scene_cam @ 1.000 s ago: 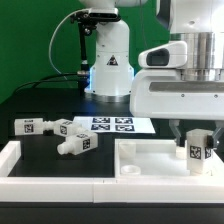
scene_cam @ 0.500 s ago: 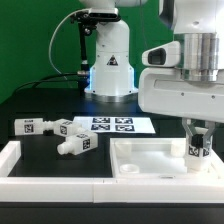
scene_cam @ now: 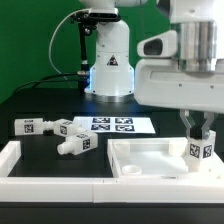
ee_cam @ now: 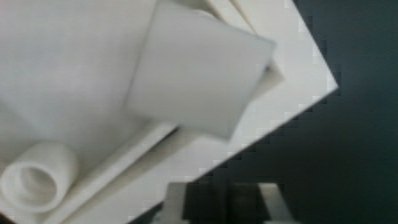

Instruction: Assemble one leg

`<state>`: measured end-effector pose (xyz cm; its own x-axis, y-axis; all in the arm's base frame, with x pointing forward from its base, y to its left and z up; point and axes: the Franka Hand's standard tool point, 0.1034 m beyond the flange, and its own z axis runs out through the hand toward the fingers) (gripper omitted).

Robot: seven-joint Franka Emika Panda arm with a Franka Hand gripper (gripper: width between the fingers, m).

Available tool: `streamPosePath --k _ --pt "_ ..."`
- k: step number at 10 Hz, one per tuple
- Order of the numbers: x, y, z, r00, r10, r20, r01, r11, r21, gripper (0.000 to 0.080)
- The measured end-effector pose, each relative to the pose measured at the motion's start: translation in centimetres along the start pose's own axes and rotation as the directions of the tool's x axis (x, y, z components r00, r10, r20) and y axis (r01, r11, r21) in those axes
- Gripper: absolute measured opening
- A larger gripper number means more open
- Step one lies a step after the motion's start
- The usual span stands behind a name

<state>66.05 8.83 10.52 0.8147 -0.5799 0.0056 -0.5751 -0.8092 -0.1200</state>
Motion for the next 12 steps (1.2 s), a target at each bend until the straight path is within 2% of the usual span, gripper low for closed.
streamPosePath --k 2,3,4,5,6,7,8,9,11,12 --pt "-0.8 -0.1 0.0 1.0 0.021 0.01 -0.021 0.999 0.026 0.036" --pt "-1.4 -0.4 0.4 1.0 0.027 0.003 -0.027 1.0 0.004 0.036" --pt "-1.5 -0.5 0.4 1.0 0.018 0.003 -0.018 1.0 0.004 0.0558" --pt "-1.2 -0.2 0.4 1.0 0.024 0.002 -0.024 1.0 0.004 0.0621" --pt "-1.5 -0.2 0.5 0.999 0.046 0.004 -0.046 0.999 0.003 0.0621" --pt "-2.8 -0.4 1.1 0.997 0.076 0.01 -0.076 0.997 -0.002 0.0644" --pt "-4.4 -0.5 1.9 0.994 0.11 0.007 -0.11 0.994 -0.018 0.0644" --pt "-5.1 -0.4 2.7 0.994 0.114 0.003 -0.113 0.993 -0.022 0.0648" --pt "-4.9 0.2 3.9 0.993 0.118 -0.008 -0.118 0.993 -0.028 0.0649" --pt "-4.9 0.2 3.9 0.993 0.118 -0.008 -0.118 0.993 -0.029 0.0645"
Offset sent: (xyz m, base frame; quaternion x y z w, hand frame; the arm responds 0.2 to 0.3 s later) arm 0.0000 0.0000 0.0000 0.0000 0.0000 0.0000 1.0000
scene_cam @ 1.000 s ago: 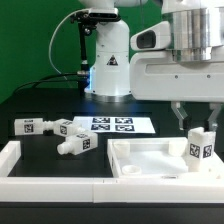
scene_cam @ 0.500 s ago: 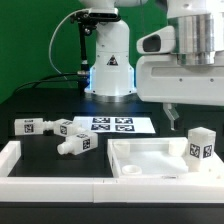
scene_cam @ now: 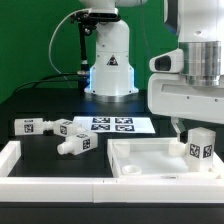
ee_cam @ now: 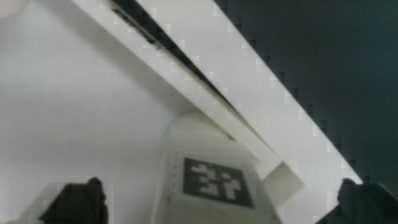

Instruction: Assemble one leg

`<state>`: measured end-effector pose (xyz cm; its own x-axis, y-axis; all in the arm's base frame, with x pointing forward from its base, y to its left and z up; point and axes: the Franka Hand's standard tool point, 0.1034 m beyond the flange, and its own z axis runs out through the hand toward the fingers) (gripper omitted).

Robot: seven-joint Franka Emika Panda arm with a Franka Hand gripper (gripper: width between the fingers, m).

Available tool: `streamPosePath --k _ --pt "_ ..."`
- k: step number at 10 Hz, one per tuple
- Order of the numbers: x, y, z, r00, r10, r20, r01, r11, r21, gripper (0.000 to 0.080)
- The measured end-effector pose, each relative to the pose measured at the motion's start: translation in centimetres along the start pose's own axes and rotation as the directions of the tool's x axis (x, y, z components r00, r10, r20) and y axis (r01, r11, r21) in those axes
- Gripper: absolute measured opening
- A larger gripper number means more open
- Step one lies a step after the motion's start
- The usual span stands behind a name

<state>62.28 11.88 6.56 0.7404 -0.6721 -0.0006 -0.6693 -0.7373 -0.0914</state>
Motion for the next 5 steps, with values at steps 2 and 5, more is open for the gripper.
streamPosePath --k 2,5 --pt "0.0 0.03 0.03 1.0 0.013 0.0 -0.013 1.0 0.0 0.0532" --pt "-0.04 0.04 0.09 0.995 0.1 0.002 -0.1 0.995 0.0 0.0285"
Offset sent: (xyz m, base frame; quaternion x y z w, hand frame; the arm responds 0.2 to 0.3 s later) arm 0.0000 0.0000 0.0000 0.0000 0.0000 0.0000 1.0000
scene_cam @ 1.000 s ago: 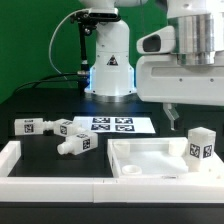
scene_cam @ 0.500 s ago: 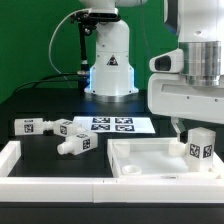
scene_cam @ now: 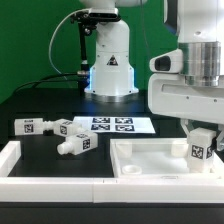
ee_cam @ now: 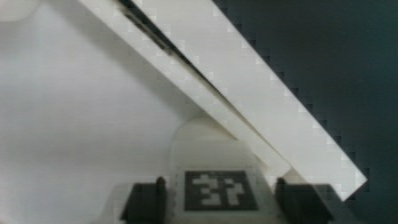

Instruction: Assemble one leg

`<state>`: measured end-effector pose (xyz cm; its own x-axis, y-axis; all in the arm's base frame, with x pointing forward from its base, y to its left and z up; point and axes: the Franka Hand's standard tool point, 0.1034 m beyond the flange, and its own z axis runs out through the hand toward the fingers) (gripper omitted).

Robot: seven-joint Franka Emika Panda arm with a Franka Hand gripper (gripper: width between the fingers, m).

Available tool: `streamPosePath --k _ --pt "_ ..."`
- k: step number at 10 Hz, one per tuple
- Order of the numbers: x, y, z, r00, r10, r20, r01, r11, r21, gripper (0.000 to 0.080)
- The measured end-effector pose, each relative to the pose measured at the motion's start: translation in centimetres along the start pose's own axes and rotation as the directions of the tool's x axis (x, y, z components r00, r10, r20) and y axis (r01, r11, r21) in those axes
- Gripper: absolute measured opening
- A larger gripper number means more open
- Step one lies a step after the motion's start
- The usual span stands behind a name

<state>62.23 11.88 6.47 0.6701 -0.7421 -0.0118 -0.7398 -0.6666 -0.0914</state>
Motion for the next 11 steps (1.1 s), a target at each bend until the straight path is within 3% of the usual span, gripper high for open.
streamPosePath --k 3,5,6,7,8,9,10,11 --pt "0.0 -0.1 0.0 0.972 0.233 -0.001 -0.233 0.972 0.0 0.0285" --pt "0.0 -0.7 0.1 0.836 0.548 0.0 -0.547 0.835 0.052 0.0285" --pt "-0.2 -1.1 0.2 0.726 0.688 0.008 -0.687 0.724 0.061 0.0285" --pt "0.1 -1.7 0.1 0.614 0.789 0.016 -0.786 0.609 0.104 0.0286" --pt "0.4 -1.8 0.1 0.551 0.833 0.041 -0.83 0.542 0.13 0.0286" --pt "0.2 -1.8 0.2 0.522 0.852 0.045 -0.849 0.514 0.122 0.0286" --pt "0.1 -1.8 0.2 0.549 0.835 0.041 -0.832 0.541 0.123 0.0395" --pt "0.2 -1.9 0.1 0.649 0.76 0.023 -0.756 0.642 0.129 0.0549"
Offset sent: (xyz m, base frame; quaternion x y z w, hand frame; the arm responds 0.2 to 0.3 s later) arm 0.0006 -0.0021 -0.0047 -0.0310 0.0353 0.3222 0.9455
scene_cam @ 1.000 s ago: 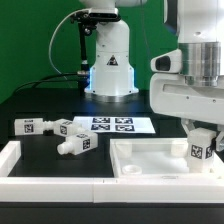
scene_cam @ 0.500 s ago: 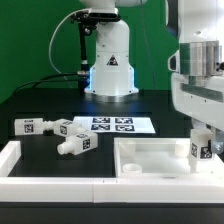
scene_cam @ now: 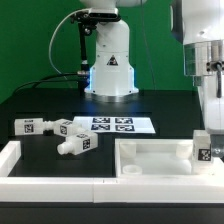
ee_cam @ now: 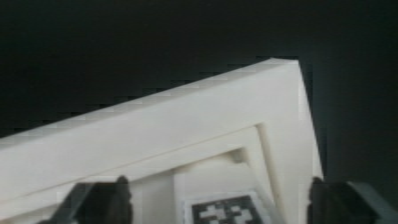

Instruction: Assemble one leg

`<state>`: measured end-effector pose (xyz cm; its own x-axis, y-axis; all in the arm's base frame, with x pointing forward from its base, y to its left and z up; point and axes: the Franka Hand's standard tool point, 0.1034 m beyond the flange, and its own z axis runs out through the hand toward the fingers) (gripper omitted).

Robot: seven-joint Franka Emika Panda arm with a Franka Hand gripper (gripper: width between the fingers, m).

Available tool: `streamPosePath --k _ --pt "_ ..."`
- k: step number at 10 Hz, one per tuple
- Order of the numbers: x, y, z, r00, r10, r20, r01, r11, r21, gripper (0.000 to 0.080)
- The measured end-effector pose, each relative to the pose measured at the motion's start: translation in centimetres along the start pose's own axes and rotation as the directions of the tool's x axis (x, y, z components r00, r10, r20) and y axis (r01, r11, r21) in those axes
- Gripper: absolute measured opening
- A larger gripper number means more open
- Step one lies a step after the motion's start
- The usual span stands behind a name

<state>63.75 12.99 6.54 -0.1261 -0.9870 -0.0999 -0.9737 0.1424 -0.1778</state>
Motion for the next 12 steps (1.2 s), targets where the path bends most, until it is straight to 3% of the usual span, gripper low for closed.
streamPosePath --k 1,2,4,5,8,9,10,11,12 --pt "0.0 -0.2 -0.4 0.987 -0.163 0.003 0.163 0.987 0.006 0.0619" --pt "0.3 -0.5 -0.5 0.953 -0.302 0.001 0.302 0.953 0.012 0.0641" --pt "0.3 -0.2 -0.4 0.76 -0.65 0.019 0.65 0.759 -0.019 0.0648" --pt "0.3 -0.4 -0.5 0.757 -0.654 0.014 0.654 0.757 -0.014 0.0648" --pt "0.5 -0.4 -0.4 0.605 -0.796 0.015 0.796 0.605 -0.014 0.0649" --pt "1.2 -0.5 -0.6 0.377 -0.926 0.037 0.926 0.376 -0.034 0.0649" --pt "1.5 -0.5 -0.5 0.223 -0.972 0.08 0.975 0.22 -0.042 0.0649" --pt "1.1 -0.1 -0.2 0.158 -0.982 0.107 0.987 0.153 -0.053 0.0649" --pt "1.1 -0.3 -0.2 0.161 -0.982 0.099 0.986 0.157 -0.052 0.0649"
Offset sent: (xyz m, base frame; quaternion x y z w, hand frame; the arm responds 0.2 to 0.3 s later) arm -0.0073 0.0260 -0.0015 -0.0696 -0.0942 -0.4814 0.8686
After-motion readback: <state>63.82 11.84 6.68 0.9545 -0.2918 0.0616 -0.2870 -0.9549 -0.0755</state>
